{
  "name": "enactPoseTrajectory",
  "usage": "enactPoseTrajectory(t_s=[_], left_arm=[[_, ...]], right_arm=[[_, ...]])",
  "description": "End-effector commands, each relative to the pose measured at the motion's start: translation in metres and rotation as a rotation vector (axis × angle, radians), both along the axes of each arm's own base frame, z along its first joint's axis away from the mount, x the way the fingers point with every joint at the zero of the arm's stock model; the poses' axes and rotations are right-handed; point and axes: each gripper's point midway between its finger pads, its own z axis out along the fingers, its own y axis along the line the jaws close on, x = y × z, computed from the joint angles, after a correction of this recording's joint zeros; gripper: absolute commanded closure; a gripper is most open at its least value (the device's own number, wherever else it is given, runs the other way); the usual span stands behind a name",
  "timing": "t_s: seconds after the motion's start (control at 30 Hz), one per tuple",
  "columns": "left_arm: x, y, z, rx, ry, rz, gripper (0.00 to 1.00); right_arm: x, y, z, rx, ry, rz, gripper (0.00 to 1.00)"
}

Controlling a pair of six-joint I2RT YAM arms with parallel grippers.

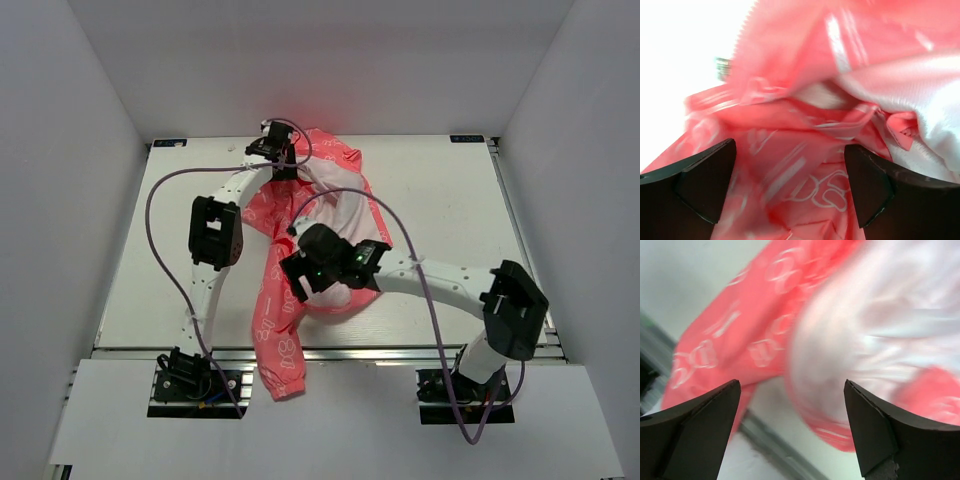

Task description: Zip up the jacket

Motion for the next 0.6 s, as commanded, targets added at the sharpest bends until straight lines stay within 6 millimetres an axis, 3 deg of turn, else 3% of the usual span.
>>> enactPoseTrajectory(t_s=[0.0, 0.03, 0.13, 0.17, 0.23, 0.27, 0.3, 0.37, 0.43, 0.57], left_arm=[[0.006, 0.031, 0.131, -0.012, -0.232, 0.1, 0.02], [-0.002, 0.035, 0.157, -0.026, -0.265, 0.111, 0.02], [-0.034, 0.046, 0.162, -0.04, -0.213, 0.174, 0.02], [-0.059, 0.052, 0.158, -0.04, -0.166, 0.193, 0.02], [-0.086, 0.048, 0.146, -0.113, -0.11, 0.208, 0.02], [-0.099, 0.046, 0.162, -0.163, -0.142, 0.202, 0.02], [-0.122, 0.04, 0.123, -0.191, -0.043, 0.173, 0.02], [-0.137, 0.03, 0.112, -0.271, -0.032, 0.139, 0.02], [-0.166, 0.024, 0.089, -0.316, 0.033, 0.12, 0.02], [-0.184, 0.029, 0.062, -0.296, 0.088, 0.134, 0.02]], right_arm=[[0.026, -0.044, 0.014, -0.089, -0.102, -0.036, 0.11], [0.038, -0.058, 0.02, -0.08, -0.107, -0.082, 0.11], [0.055, -0.094, 0.01, -0.08, -0.063, -0.185, 0.11], [0.06, -0.106, 0.003, -0.103, -0.065, -0.223, 0.11], [0.071, -0.124, -0.002, -0.145, -0.071, -0.296, 0.11], [0.077, -0.132, -0.003, -0.174, -0.098, -0.331, 0.11], [0.081, -0.133, -0.005, -0.193, -0.097, -0.34, 0.11], [0.089, -0.142, -0.008, -0.226, -0.103, -0.37, 0.11], [0.096, -0.148, -0.018, -0.25, -0.08, -0.39, 0.11], [0.099, -0.147, -0.038, -0.289, -0.038, -0.385, 0.13]])
